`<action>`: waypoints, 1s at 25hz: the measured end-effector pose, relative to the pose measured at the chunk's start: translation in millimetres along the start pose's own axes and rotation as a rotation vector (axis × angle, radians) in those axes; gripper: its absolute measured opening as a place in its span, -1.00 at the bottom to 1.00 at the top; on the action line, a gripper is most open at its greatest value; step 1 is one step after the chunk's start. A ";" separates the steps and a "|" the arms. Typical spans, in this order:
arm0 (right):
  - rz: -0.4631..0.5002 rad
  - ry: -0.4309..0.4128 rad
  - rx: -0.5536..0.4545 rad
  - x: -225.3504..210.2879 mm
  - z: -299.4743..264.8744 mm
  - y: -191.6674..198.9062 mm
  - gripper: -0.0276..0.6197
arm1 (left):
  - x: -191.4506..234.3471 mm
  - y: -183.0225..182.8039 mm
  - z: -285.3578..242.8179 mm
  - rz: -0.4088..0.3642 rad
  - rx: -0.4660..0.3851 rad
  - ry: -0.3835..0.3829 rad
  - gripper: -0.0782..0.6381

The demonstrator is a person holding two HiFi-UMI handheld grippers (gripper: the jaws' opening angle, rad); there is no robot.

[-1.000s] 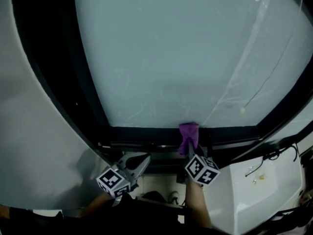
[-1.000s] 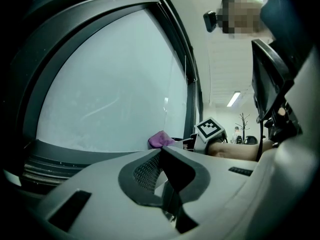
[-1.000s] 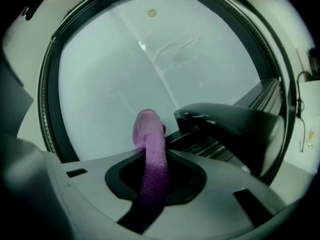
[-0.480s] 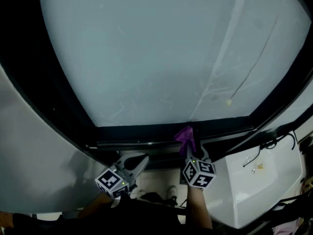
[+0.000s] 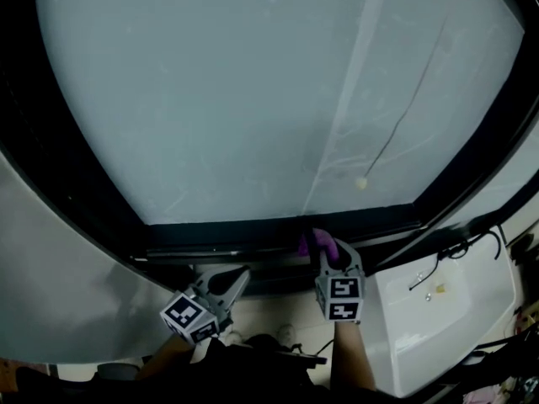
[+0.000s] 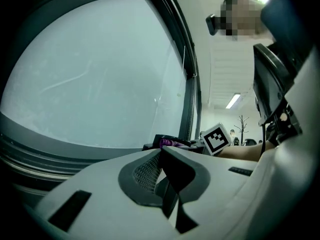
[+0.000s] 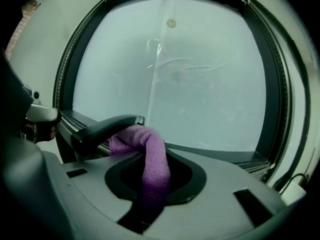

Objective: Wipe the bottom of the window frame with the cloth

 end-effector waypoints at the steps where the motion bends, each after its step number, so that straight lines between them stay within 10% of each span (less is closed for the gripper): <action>1: 0.022 -0.004 0.001 -3.7 -2.1 -3.9 -0.67 | 0.2 -0.7 -1.5 0.002 -0.006 -0.008 -0.78; 15: -0.083 -0.030 -0.004 -36.4 -18.7 -28.3 -0.67 | 3.6 -22.6 -21.6 -0.044 -0.058 -0.060 -0.78; 25: 0.145 0.031 0.132 -35.8 -35.7 -14.4 -0.66 | 12.8 -27.3 -32.3 -0.062 -0.059 -0.066 -0.78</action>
Point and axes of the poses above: the fingertips, and each gripper's own axes: z backward along the fingers, x to its left, y out of its underside, the point moved 2 cm from there along z, backward along the fingers, and after that the axes turned 1 degree about z, right-handed, at the moved point
